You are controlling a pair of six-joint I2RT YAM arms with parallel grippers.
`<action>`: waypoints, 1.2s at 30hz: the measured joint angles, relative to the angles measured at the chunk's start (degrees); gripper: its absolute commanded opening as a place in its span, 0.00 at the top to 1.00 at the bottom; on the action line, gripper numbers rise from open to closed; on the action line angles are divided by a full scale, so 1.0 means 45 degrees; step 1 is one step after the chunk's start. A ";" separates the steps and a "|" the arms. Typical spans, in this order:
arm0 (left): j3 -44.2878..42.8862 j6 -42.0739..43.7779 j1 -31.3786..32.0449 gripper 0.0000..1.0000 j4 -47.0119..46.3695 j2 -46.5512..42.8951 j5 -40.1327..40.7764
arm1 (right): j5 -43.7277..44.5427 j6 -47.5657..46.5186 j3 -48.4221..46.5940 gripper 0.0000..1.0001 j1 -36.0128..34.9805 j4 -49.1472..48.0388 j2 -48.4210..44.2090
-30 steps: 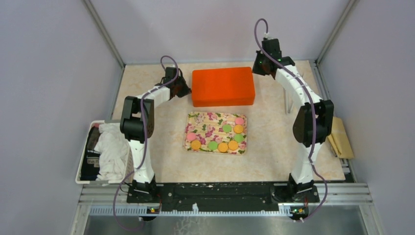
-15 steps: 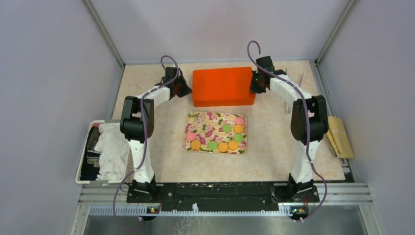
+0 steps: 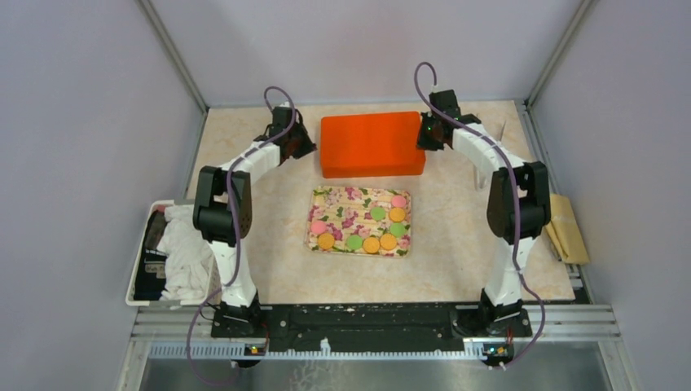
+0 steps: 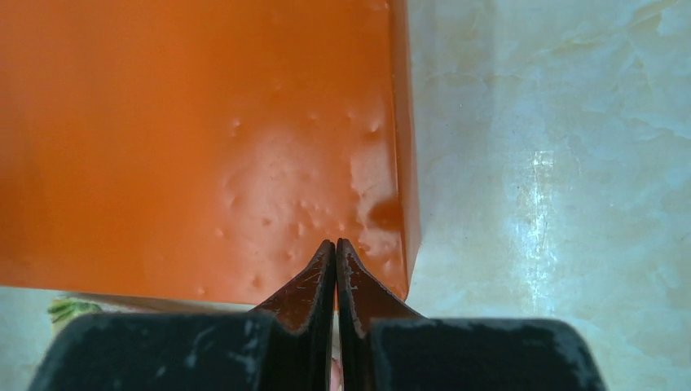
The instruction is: Pack the cookies
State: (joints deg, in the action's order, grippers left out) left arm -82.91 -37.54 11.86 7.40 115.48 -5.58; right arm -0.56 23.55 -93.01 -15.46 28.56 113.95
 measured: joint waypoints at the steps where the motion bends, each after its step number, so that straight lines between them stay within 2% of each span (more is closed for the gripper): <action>1: 0.0044 0.0083 0.0015 1.00 0.0121 -0.0287 0.0141 | -0.0010 0.0000 0.0000 0.93 0.0000 -0.0039 -0.0160; 3: 0.0092 0.0325 0.0039 1.00 0.0257 -0.0937 0.0379 | -0.0044 -0.0010 0.0000 0.84 0.0000 -0.0155 -0.0602; 4: 0.0097 0.0413 0.0049 0.95 0.0296 -0.1214 0.0457 | -0.0044 -0.0010 0.0000 0.79 0.0000 -0.0238 -0.0835; 14: 0.0092 0.1705 0.0049 0.22 0.1054 -0.4114 0.0937 | 0.0010 -0.0321 -0.0194 0.29 0.0000 -0.0753 -0.2312; 15: 0.0092 0.1821 0.0049 0.09 0.1112 -0.4318 0.0952 | 0.0044 -0.0321 -0.0194 0.22 0.0000 -0.0753 -0.2322; 16: 0.0092 0.1987 0.0049 0.03 0.1156 -0.4503 0.0976 | 0.0112 -0.0325 -0.0194 0.05 0.0000 -0.0748 -0.2322; 17: 0.0092 0.2079 0.0049 0.02 0.1234 -0.4687 0.0991 | 0.0185 -0.0345 -0.0194 0.02 0.0000 -0.0729 -0.2322; 22: 0.0092 0.2404 0.0049 0.02 0.2035 -0.5425 0.1637 | 0.0908 -0.0602 0.0136 0.01 0.0000 -0.0787 -0.2769; 31: 0.1802 0.2715 0.0049 0.02 0.2720 -0.7825 0.3026 | 0.2667 -0.1088 0.2497 0.01 0.0000 -0.1234 -0.5659; 36: 0.1899 0.2803 0.0049 0.02 0.2812 -0.8048 0.3128 | 0.2895 -0.1093 0.3517 0.01 0.0000 -0.1715 -0.6815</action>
State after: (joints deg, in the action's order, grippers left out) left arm -74.37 -24.93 12.08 20.05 79.26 8.49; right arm 12.47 18.63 -77.19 -15.46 20.84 83.29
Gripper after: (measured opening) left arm 0.984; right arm 0.985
